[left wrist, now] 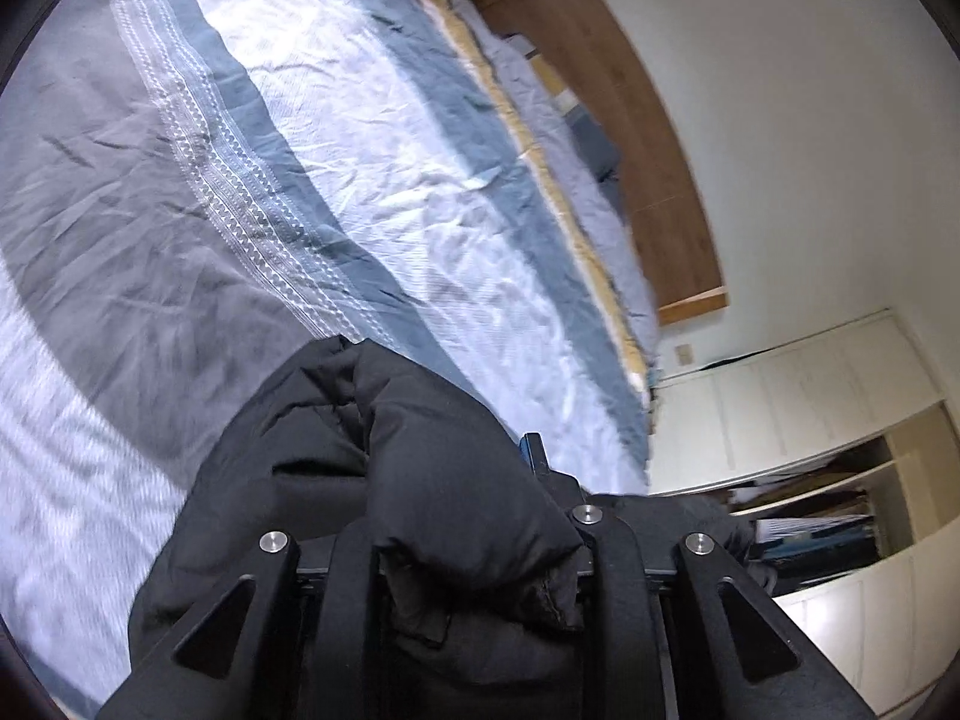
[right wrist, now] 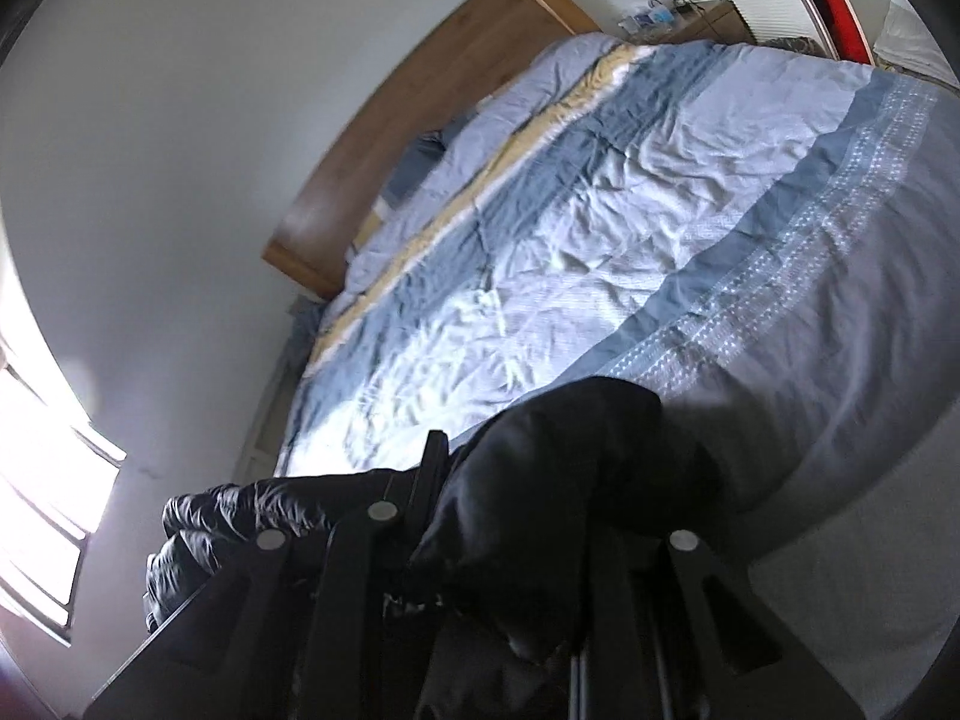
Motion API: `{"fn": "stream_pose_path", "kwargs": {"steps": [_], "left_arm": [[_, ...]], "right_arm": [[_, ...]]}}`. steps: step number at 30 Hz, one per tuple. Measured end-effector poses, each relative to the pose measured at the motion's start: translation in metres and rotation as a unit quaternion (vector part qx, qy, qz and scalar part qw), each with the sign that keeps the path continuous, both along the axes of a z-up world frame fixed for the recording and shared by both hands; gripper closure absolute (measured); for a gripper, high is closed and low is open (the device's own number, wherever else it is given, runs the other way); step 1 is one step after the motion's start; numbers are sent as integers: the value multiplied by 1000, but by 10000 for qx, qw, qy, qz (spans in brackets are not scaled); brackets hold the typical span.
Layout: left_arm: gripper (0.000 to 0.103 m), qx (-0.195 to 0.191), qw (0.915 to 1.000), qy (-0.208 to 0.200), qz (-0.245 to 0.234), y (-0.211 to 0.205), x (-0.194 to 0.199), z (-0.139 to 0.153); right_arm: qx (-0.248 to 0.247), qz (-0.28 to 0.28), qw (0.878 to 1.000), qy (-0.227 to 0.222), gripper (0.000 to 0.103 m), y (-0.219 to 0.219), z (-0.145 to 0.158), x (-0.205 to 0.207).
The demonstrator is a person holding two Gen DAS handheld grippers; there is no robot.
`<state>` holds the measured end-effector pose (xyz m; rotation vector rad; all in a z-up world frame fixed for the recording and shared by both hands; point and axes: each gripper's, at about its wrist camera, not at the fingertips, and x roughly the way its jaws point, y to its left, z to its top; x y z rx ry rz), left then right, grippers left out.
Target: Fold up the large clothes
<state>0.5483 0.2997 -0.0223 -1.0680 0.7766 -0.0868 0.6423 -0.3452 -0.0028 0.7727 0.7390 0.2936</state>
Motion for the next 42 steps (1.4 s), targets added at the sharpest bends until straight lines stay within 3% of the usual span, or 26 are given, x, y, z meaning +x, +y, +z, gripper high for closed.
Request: {"fn": "stream_pose_path", "kwargs": {"steps": [4, 11, 15, 17, 22, 28, 32, 36, 42], "left_arm": [[64, -83, 9995, 288, 24, 5, 30, -27], [51, 18, 9984, 568, -51, 4, 61, -60], [44, -29, 9984, 571, -43, 5, 61, -58], [37, -123, 9987, 492, 3, 8, 57, -52], [18, -247, 9994, 200, 166, 14, 48, -26], [16, -203, 9988, 57, 451, 29, 23, 25], [16, 229, 9989, -53, 411, 25, -6, 75], [16, 909, 9953, -214, 268, 10, -46, 125], [16, 1847, 9825, -246, -22, -22, -95, 146]], "right_arm": [[-6, -125, 9995, 295, 81, 8, -24, 34], [-4, -143, 9980, 624, 67, 18, -62, 69], [210, -133, 9974, 673, 63, 16, -68, 73], [448, -158, 9969, 627, 55, 12, -68, 71], [967, -187, 9936, 549, 31, 1, -57, 63], [1054, -297, 9931, 422, 29, -13, -22, 40], [914, -231, 9953, 240, 29, -19, 19, 8], [378, 41, 9993, -25, 29, -10, 67, -40], [-247, 468, 9981, -302, 29, 23, 102, -96]]}}
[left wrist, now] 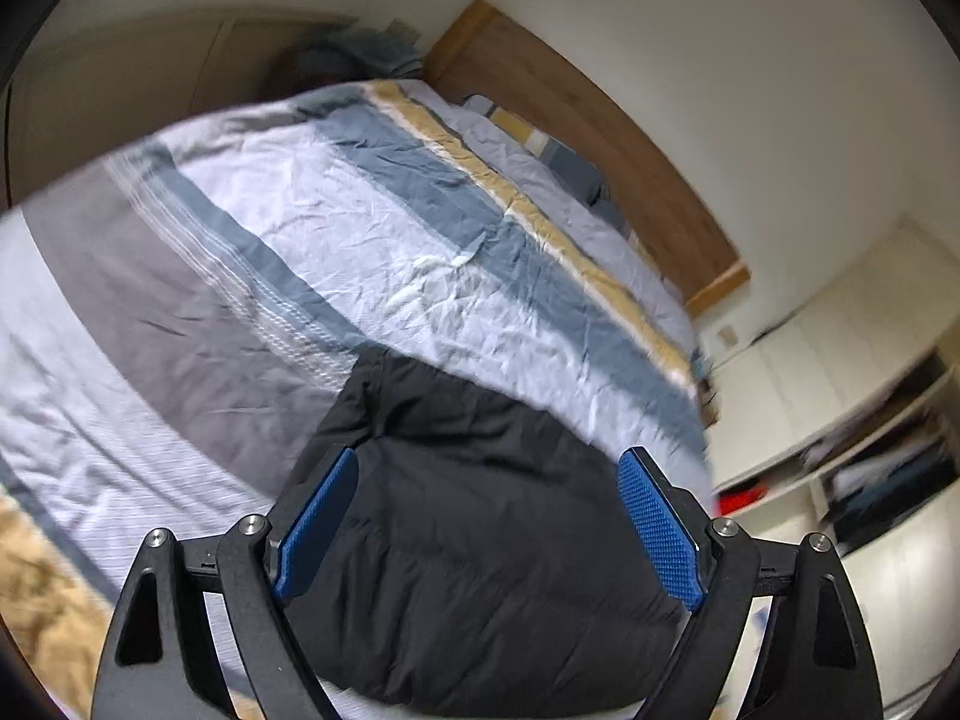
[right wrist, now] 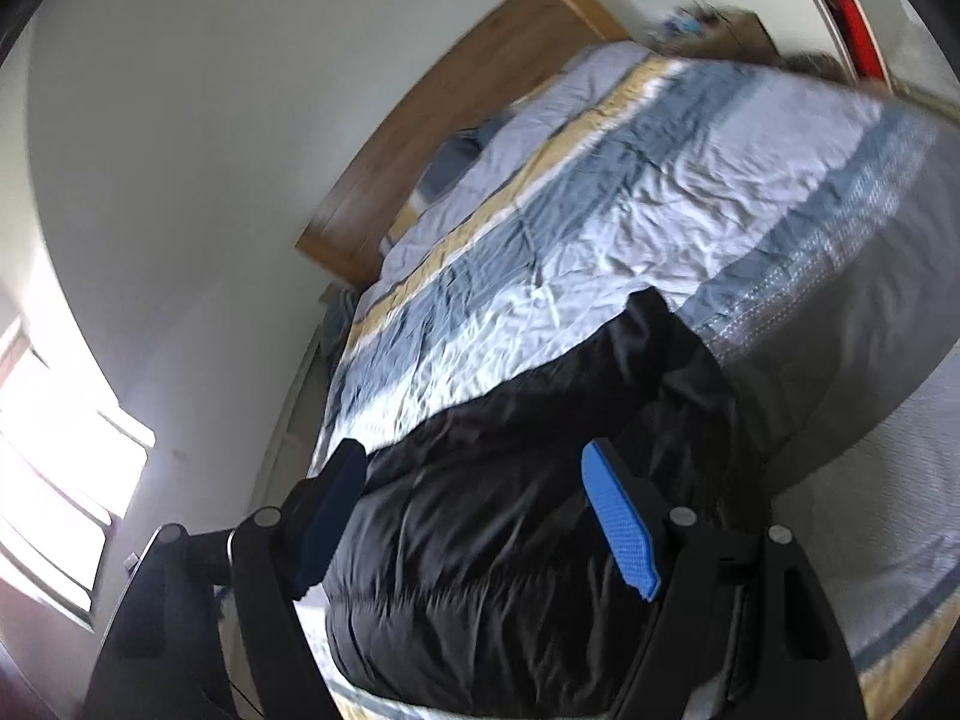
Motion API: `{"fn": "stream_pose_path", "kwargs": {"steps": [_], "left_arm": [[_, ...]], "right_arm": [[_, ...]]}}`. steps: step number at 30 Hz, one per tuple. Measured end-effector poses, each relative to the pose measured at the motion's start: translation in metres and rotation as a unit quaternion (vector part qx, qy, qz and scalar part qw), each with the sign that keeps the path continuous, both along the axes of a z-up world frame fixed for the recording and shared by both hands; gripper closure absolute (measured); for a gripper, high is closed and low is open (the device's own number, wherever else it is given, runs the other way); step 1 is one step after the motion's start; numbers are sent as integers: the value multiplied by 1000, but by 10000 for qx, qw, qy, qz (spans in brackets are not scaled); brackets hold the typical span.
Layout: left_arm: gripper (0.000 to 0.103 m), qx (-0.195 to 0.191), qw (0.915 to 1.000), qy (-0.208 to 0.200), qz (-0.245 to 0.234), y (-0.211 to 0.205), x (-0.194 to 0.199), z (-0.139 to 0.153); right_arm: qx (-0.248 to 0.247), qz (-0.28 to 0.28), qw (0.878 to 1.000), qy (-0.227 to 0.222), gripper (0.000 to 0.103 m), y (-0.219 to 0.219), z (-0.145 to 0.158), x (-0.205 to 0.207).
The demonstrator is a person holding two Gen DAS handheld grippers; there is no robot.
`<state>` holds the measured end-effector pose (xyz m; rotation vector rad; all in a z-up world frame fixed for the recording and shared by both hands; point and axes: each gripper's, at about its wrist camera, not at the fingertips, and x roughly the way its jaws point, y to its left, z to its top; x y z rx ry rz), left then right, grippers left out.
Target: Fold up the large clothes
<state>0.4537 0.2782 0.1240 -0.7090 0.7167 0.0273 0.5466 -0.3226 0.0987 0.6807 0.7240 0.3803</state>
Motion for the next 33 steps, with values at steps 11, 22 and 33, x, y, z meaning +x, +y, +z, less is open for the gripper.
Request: {"fn": "stream_pose_path", "kwargs": {"steps": [11, 22, 33], "left_arm": [[16, 1447, 9860, 241, -794, -96, 2, -51], [16, 2173, 9640, 107, -1526, -184, 99, -96], [8, 2333, 9554, 900, -1573, -195, 215, -155]], "right_arm": [[-1294, 519, 9895, -377, 29, 99, -19, -22], [-1851, 824, 9788, -285, 29, 171, -90, 54], [-2232, 839, 9707, 308, 29, 196, -142, 161]]}}
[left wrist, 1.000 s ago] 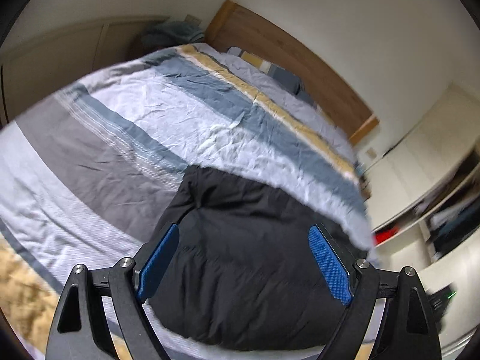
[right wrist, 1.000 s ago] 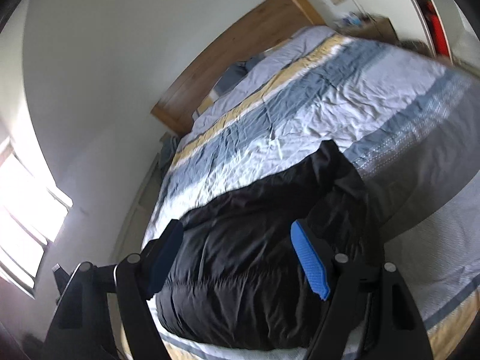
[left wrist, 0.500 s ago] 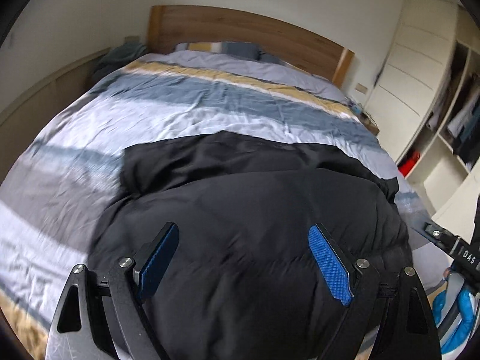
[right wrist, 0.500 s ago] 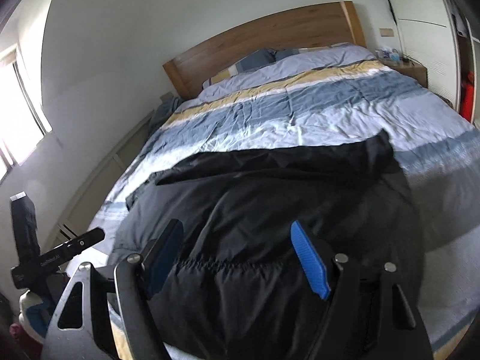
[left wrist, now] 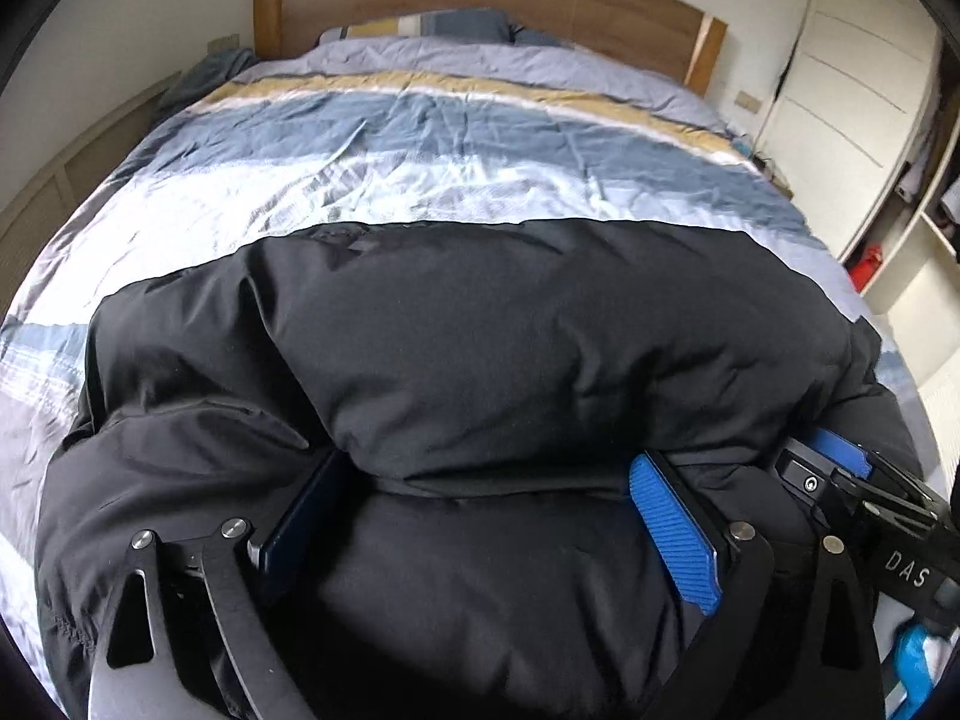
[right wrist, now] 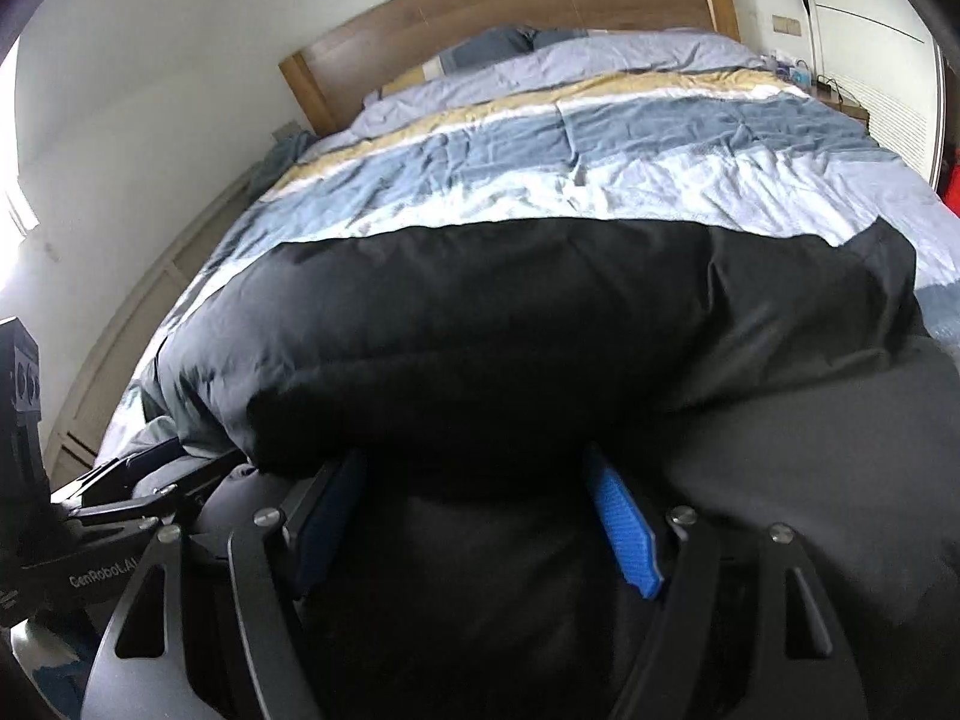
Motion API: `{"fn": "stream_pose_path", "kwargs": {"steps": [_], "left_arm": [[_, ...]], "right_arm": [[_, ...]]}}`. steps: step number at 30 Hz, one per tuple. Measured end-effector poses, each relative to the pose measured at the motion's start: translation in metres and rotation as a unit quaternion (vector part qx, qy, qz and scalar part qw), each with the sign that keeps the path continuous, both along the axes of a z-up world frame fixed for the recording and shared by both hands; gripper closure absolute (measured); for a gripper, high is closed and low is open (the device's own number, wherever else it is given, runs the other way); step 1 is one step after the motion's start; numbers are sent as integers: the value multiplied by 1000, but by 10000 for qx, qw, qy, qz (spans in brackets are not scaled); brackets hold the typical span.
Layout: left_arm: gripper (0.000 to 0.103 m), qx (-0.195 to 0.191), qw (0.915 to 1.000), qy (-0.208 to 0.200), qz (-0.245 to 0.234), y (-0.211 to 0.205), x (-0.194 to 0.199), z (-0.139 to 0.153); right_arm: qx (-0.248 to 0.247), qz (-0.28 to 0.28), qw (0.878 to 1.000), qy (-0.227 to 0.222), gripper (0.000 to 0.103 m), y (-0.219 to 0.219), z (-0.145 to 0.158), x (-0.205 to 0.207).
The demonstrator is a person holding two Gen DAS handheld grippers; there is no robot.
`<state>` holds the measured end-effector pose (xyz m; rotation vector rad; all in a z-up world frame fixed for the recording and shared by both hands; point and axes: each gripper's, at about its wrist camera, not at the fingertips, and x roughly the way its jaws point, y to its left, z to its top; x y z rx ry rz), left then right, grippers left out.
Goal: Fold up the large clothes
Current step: 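Press and smooth the folded black jacket flat with both grippers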
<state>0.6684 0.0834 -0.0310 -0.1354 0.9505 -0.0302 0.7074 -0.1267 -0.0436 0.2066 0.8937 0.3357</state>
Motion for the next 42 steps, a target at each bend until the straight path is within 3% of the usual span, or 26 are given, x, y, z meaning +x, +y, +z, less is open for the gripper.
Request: {"fn": "stream_pose_path", "kwargs": {"steps": [5, 11, 17, 20, 22, 24, 29, 33, 38, 42], "left_arm": [[5, 9, 9996, 253, 86, 4, 28, -10], [4, -322, 9985, 428, 149, 31, 33, -12], [2, -452, 9949, 666, 601, 75, 29, -18], [1, -275, 9921, 852, 876, 95, 27, -21], [1, -24, 9894, 937, 1109, 107, 23, -18], [2, 156, 9882, 821, 1284, 119, 12, -8], [5, -144, 9939, 89, 1091, 124, -32, 24], [5, -213, 9973, -119, 687, 103, -66, 29], [5, -169, 9987, 61, 486, 87, -80, 3], [5, -225, 9978, 72, 618, 93, -91, -4]], "right_arm": [[-26, 96, 9998, 169, 28, 3, -11, 31], [21, 286, 9993, 225, 28, -27, -12, 43], [239, -366, 9977, 521, 28, -108, -26, 52], [108, -672, 9946, 784, 28, -140, -35, 58], [-227, -865, 9918, 914, 28, -154, -36, 60], [-434, -980, 9907, 841, 28, -164, -26, 52], [-541, -712, 9959, 152, 28, -153, 13, 15], [-146, -209, 9994, -237, 28, -128, 33, -15], [-236, -28, 9997, -5, 28, -114, 6, -34], [-192, -397, 9987, 238, 28, -146, -16, -48]]}}
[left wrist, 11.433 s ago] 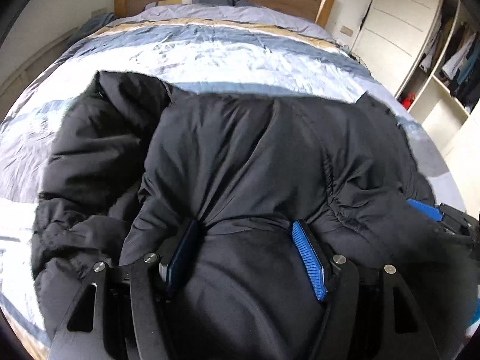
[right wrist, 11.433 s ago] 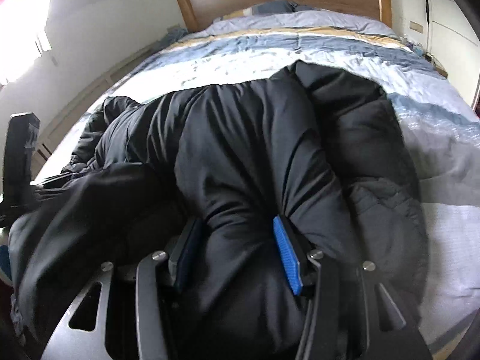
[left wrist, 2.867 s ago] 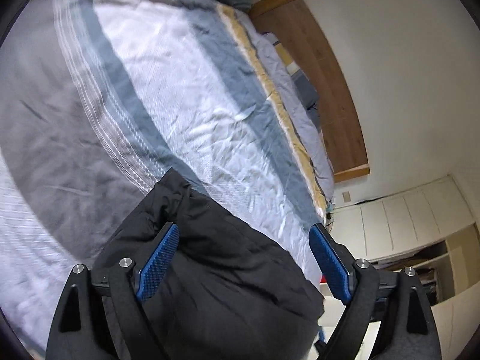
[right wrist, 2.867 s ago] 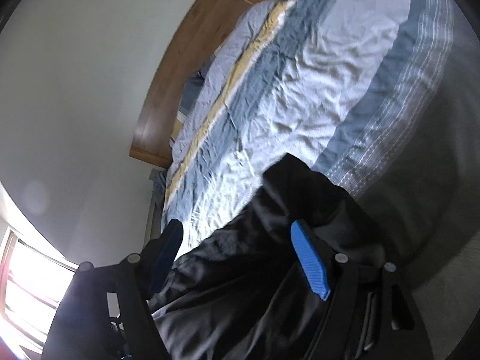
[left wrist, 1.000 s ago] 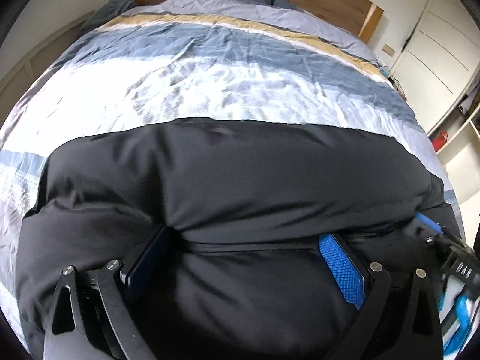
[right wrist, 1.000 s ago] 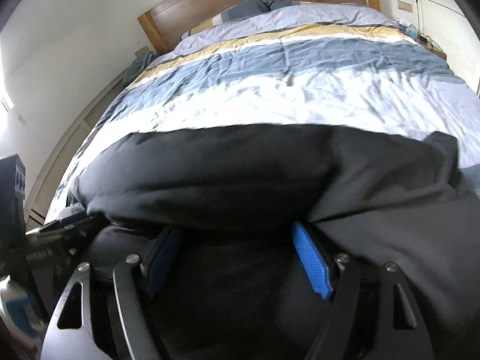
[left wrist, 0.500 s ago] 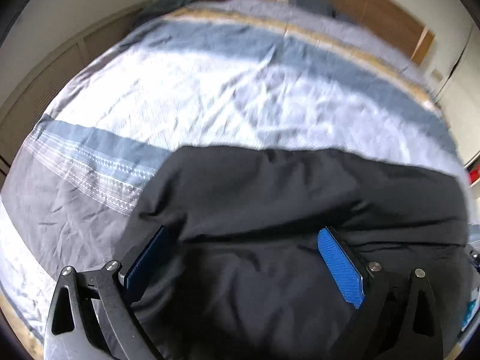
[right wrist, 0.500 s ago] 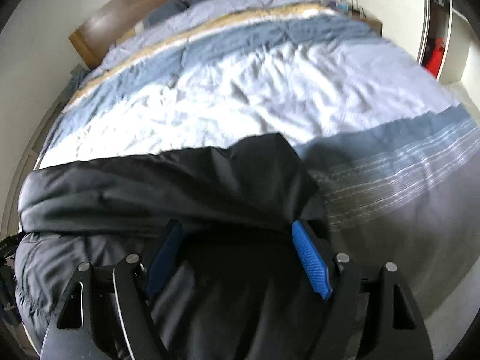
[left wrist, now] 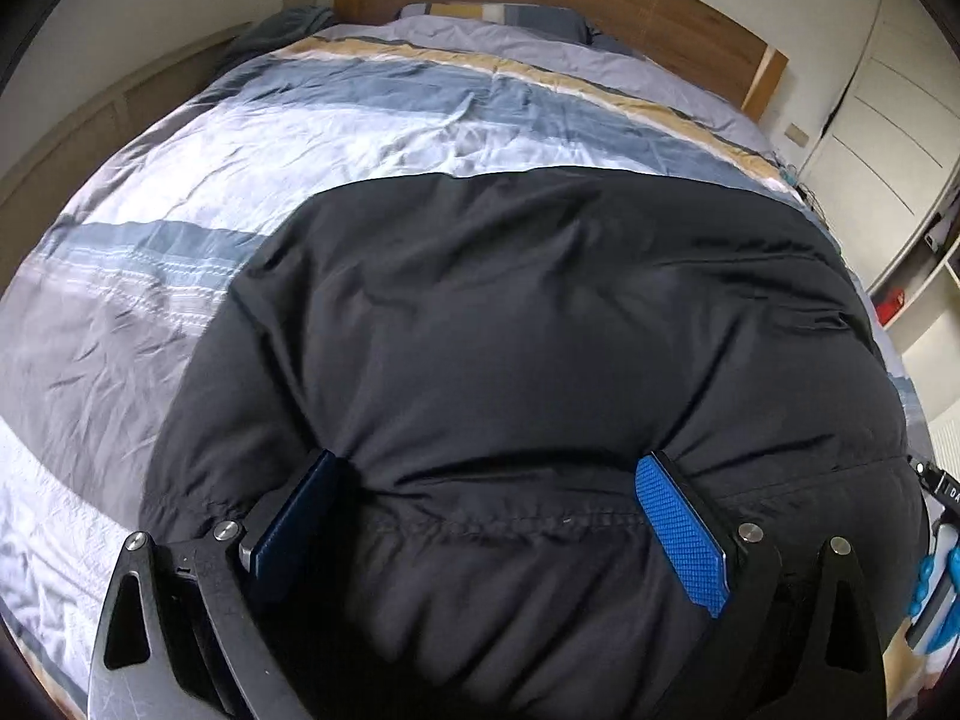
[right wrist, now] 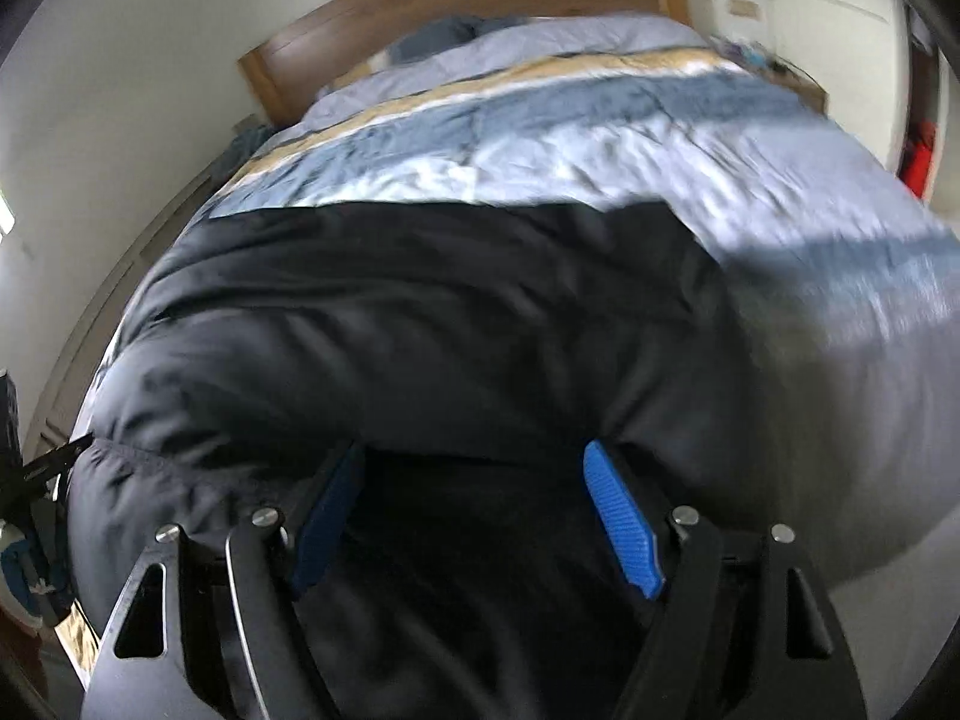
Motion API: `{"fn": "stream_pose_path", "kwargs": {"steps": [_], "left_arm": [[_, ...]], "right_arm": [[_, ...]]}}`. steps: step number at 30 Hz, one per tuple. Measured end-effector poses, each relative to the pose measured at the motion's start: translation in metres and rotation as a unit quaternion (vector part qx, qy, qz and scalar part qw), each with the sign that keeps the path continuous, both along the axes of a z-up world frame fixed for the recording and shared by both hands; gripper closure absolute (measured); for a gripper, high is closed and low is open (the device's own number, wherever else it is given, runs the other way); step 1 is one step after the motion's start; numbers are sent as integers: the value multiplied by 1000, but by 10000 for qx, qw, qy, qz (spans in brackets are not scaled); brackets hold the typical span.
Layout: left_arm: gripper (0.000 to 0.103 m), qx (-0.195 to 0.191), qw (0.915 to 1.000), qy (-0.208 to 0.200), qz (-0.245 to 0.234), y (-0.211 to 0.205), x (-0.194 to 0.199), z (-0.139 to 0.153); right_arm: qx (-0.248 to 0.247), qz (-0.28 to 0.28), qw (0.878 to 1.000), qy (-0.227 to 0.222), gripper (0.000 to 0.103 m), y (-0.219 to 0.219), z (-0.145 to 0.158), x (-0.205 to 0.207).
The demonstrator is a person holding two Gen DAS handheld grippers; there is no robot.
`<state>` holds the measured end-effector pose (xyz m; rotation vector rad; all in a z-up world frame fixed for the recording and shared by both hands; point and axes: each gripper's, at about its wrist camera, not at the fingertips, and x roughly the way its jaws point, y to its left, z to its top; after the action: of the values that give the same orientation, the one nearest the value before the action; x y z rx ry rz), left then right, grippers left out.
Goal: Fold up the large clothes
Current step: 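Press and smooth the folded black jacket flat with both grippers, then lift both open grippers back from the folded jacket bundle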
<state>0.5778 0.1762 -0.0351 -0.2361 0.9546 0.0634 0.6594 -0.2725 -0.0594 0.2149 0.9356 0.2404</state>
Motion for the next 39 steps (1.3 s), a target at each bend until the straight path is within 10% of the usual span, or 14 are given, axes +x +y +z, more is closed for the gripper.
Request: {"fn": "stream_pose_path", "kwargs": {"steps": [15, 39], "left_arm": [[5, 763, 9905, -1144, -25, -31, -54, 28], [5, 989, 9875, -1229, -49, -51, -93, 33]], "right_arm": [[-104, 308, 9966, -753, 28, 29, 45, -32], [-206, 69, 9986, -480, 28, 22, 20, -80]]}}
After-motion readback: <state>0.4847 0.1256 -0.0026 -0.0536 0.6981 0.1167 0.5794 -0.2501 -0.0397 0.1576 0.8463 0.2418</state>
